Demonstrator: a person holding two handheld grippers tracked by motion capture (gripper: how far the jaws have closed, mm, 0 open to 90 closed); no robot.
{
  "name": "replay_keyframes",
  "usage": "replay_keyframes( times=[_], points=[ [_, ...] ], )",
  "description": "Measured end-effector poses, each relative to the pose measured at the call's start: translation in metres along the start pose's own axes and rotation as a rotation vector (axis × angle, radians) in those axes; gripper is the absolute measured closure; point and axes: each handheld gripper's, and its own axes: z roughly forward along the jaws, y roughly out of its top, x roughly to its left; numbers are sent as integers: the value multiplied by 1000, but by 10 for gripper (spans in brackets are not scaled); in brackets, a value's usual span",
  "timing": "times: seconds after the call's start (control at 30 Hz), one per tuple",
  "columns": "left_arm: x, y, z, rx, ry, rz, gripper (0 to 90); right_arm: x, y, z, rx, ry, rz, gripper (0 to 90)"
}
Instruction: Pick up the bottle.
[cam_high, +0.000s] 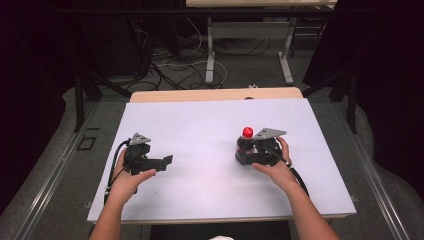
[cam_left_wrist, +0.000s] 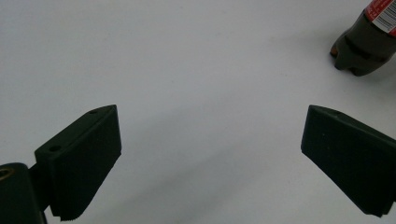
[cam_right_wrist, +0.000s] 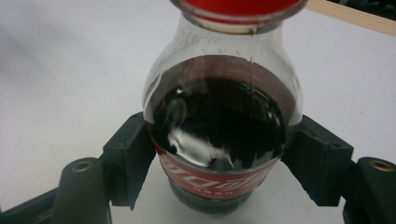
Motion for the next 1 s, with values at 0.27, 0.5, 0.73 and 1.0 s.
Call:
replay_keyframes(
  times=[0.27,0.5,0.73,1.0],
  points=[
    [0,0,-1,-2,-1,-14,53,0,0,0,-5,-3,-2,288],
    [1,1,-1,-7,-2,-6,53,1,1,2,-14,-4,5,287],
    [2,0,-1,-4,-2,-5,53,1,1,1,-8,-5,-5,300],
    [2,0,-1,-3,-1,-1,53,3,1,0,-4,-9,-26,308]
  ],
)
